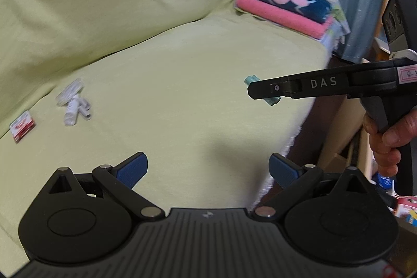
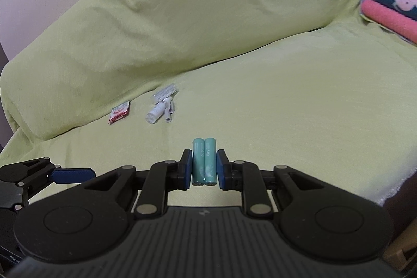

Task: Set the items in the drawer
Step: 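Carry the teal batteries with the right tool to the open drawer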

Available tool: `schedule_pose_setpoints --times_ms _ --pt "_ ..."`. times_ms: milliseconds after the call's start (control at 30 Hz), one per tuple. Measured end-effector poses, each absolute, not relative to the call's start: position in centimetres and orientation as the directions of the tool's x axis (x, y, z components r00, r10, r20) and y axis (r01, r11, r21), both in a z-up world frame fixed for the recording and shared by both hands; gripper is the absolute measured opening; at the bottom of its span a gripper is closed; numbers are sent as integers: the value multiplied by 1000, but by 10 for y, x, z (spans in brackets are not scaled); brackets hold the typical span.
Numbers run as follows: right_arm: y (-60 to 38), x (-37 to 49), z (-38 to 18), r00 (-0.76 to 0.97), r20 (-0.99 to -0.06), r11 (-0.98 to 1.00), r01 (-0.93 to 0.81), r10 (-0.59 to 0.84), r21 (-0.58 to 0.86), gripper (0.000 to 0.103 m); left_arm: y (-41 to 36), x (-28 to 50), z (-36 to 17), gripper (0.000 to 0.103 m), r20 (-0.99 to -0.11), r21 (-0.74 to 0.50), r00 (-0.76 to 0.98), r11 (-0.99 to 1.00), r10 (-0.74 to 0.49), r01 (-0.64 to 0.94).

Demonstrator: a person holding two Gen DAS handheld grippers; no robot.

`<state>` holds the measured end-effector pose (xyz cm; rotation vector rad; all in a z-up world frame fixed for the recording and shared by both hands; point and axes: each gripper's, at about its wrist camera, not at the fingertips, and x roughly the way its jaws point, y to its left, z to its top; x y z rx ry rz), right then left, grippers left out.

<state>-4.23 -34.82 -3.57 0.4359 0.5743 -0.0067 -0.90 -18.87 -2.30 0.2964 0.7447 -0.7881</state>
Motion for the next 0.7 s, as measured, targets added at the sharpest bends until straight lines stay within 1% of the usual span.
schedule_pose_setpoints --times_ms 267,700 --pt "-373 -112 -27 863 -503 890 200 38 409 17 -226 -53 -8 100 -685 -30 414 592 -599 806" --pt "-404 -234 -21 856 -504 834 360 -116 418 17 -297 -133 -8 100 -693 -40 237 364 -681 931"
